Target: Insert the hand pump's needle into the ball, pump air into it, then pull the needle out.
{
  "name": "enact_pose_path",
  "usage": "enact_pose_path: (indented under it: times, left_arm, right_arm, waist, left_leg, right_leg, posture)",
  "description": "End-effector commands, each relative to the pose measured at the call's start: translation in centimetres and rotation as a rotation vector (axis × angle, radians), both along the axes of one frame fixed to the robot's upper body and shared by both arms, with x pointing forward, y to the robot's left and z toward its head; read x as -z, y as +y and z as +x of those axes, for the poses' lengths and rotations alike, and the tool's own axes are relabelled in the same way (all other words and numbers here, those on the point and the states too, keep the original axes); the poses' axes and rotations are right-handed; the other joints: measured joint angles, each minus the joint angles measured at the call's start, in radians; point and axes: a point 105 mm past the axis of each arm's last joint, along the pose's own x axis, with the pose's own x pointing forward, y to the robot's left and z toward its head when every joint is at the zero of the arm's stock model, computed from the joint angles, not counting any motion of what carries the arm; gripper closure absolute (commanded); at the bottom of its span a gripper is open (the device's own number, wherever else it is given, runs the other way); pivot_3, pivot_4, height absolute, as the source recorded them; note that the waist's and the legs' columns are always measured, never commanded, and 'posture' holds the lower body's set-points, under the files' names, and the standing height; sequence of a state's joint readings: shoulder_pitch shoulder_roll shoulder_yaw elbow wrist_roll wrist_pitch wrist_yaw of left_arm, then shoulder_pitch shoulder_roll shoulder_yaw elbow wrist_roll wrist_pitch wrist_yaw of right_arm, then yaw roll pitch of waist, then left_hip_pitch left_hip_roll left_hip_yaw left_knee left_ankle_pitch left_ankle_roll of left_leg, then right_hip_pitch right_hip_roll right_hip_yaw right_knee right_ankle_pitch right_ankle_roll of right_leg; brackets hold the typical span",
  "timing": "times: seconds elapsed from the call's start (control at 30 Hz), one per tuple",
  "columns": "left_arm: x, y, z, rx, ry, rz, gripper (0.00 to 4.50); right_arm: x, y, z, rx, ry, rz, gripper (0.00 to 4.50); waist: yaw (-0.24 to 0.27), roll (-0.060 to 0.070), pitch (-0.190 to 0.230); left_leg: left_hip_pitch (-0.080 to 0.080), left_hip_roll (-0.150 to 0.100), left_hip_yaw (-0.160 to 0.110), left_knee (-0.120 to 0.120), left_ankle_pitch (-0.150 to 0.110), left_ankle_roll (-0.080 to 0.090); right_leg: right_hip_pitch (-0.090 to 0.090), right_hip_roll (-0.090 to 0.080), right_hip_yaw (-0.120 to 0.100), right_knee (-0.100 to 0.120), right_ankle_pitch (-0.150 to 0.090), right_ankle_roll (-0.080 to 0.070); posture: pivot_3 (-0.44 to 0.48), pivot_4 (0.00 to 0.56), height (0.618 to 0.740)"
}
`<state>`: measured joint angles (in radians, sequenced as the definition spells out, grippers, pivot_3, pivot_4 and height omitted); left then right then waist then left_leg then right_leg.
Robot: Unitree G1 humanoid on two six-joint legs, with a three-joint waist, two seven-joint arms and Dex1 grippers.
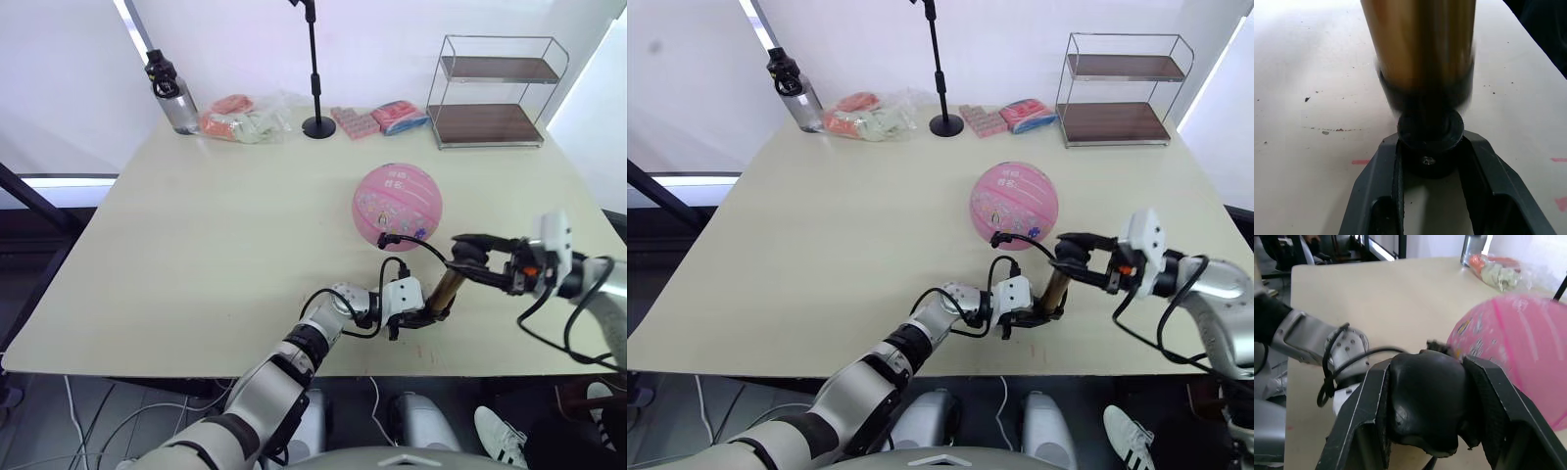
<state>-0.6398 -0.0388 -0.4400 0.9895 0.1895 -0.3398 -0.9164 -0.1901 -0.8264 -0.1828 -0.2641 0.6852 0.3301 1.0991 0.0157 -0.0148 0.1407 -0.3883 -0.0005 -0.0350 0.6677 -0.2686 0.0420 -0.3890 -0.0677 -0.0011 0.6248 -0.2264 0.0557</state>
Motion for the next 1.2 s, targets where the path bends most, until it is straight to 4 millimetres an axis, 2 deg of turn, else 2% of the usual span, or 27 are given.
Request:
enact_pose_path:
  times: [0.03,0.2,0.4,0.5,0.63,0.87,1.2]
  left_arm:
    - [4.5,2.6,-1.8,-0.006,0.111,0.169,3.44]
    - [4.5,2.7,-1.9,-0.003,0.112,0.17,3.44]
    - [4.5,2.8,-1.9,-0.003,0.112,0.173,3.44]
    - [4.5,2.9,-1.8,-0.005,0.112,0.176,3.44]
    - [4.6,3.0,-1.9,-0.006,0.113,0.178,3.44]
    - [4.6,3.1,-1.8,-0.008,0.112,0.177,3.44]
    - [4.6,3.2,-1.8,-0.012,0.11,0.175,3.44]
  right_arm:
    - [-4.5,-0.3,-0.7,-0.018,-0.111,0.051,2.85]
    - [-8.5,-0.6,-1.4,-0.027,-0.155,0.094,2.85]
    - [-11.7,-1.0,-2.1,-0.031,-0.184,0.107,2.85]
    - [-12.8,-1.0,-2.4,-0.037,-0.196,0.114,2.85]
    - [-13.2,-0.6,-2.6,-0.051,-0.198,0.118,2.85]
    - [-8.5,-0.5,-1.7,-0.031,-0.121,0.018,2.85]
    - [0.4,-0.3,-1.2,-0.007,-0.008,-0.068,2.85]
  waist:
    - [0.0,-0.002,0.001]
    - [-0.001,-0.001,0.002]
    - [-0.001,-0.001,0.003]
    - [-0.001,0.001,0.006]
    - [0.0,0.002,0.008]
    - [-0.001,0.001,0.008]
    - [-0.003,-0.008,0.002]
  left_leg:
    - [0.0,0.0,0.0,0.0,0.0,0.0]
    - [-0.006,-0.001,0.0,0.002,0.0,0.0]
    - [-0.008,-0.002,0.0,0.001,0.0,0.0]
    - [-0.008,-0.002,0.0,0.002,0.0,0.0]
    - [-0.011,-0.002,0.0,0.002,0.0,0.0]
    - [-0.01,-0.003,0.0,0.001,0.0,0.0]
    - [-0.006,-0.002,-0.001,0.001,0.0,0.0]
  right_leg:
    - [0.0,0.0,0.0,0.0,0.0,0.0]
    - [-0.006,-0.002,0.0,0.0,0.0,0.0]
    - [-0.007,-0.003,0.0,0.0,0.001,0.001]
    - [-0.007,-0.003,0.0,0.0,0.0,0.0]
    - [-0.009,-0.003,0.0,0.0,0.001,0.001]
    - [-0.009,-0.003,0.0,0.0,0.003,0.004]
    - [-0.006,-0.001,0.0,0.001,0.002,0.004]
  posture:
    - [0.0,0.15,0.74]
    - [0.0,0.15,0.74]
    - [0.0,0.15,0.74]
    - [0.0,0.15,0.74]
    - [0.0,0.15,0.74]
    - [0.0,0.15,0.74]
    - [0.0,0.15,0.74]
